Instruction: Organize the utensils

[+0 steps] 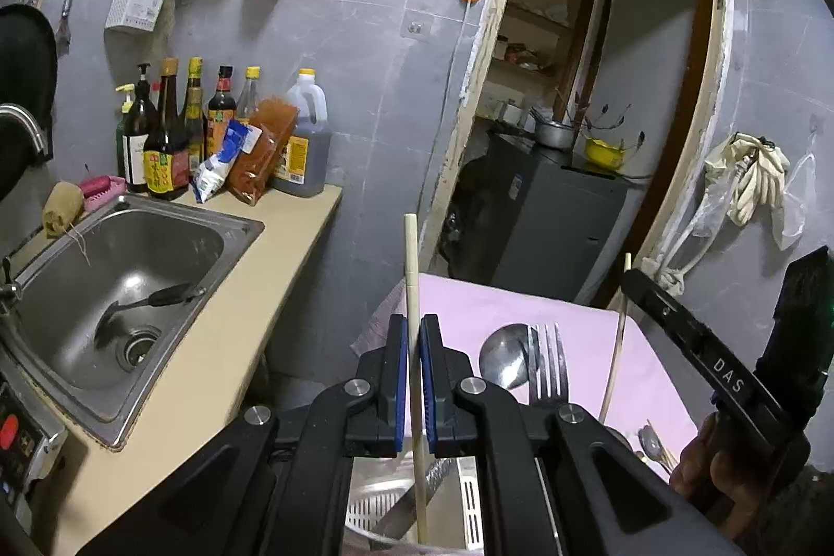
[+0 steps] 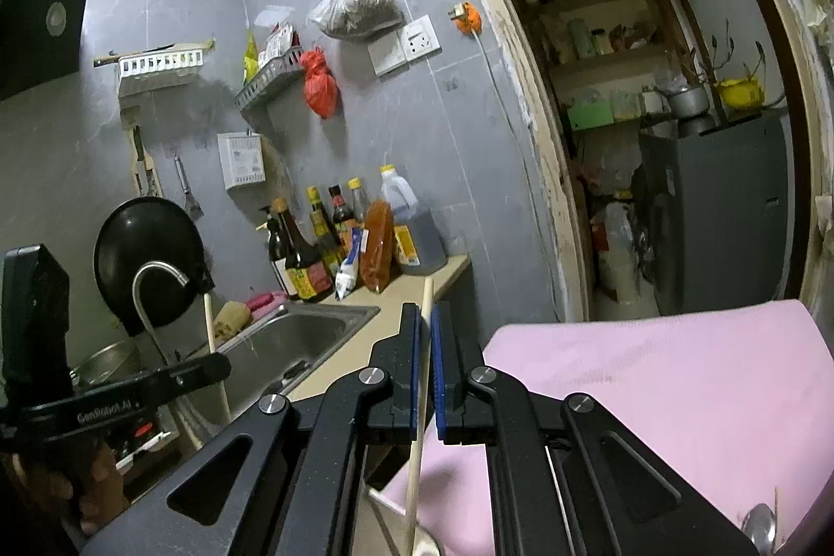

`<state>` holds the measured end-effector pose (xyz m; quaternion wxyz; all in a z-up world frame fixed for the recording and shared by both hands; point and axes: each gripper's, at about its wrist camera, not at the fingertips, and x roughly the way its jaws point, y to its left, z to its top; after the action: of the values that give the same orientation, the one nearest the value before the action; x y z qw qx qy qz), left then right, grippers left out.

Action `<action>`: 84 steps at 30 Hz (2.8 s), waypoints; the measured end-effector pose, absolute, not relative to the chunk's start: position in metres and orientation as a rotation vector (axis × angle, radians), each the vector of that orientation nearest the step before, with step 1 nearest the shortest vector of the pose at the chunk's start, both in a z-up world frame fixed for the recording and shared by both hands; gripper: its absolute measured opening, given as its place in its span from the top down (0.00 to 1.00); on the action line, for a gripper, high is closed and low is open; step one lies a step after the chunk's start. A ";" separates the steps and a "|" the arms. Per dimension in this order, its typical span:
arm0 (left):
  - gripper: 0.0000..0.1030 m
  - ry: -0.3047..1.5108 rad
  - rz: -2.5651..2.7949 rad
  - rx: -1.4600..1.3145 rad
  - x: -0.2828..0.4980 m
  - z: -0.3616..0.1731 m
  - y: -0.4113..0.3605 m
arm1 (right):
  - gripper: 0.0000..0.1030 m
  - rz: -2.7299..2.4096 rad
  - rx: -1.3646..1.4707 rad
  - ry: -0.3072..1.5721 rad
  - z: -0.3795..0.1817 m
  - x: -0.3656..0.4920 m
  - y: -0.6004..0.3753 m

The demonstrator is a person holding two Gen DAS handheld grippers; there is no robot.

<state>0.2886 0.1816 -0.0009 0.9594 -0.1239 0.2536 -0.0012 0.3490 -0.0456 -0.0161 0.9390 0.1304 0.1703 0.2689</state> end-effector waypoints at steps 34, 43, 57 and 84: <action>0.94 0.624 -0.081 -0.243 0.280 -0.012 0.160 | 0.64 0.515 0.293 0.445 -0.013 0.312 -0.081; 0.94 0.598 -0.126 -0.216 0.268 0.004 0.123 | 0.45 0.451 0.275 0.425 0.001 0.290 -0.125; 0.27 0.536 -0.179 -0.177 0.236 0.018 0.042 | 0.11 0.328 0.237 0.407 0.008 0.254 -0.215; 0.04 0.807 -0.122 -0.100 0.191 -0.081 -0.042 | 0.02 0.309 0.166 0.596 -0.074 0.237 -0.287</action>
<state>0.1906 -0.0424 -0.0812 0.9168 -0.0485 0.3921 -0.0591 0.2374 -0.2870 -0.0736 0.9409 0.0813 0.2919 0.1515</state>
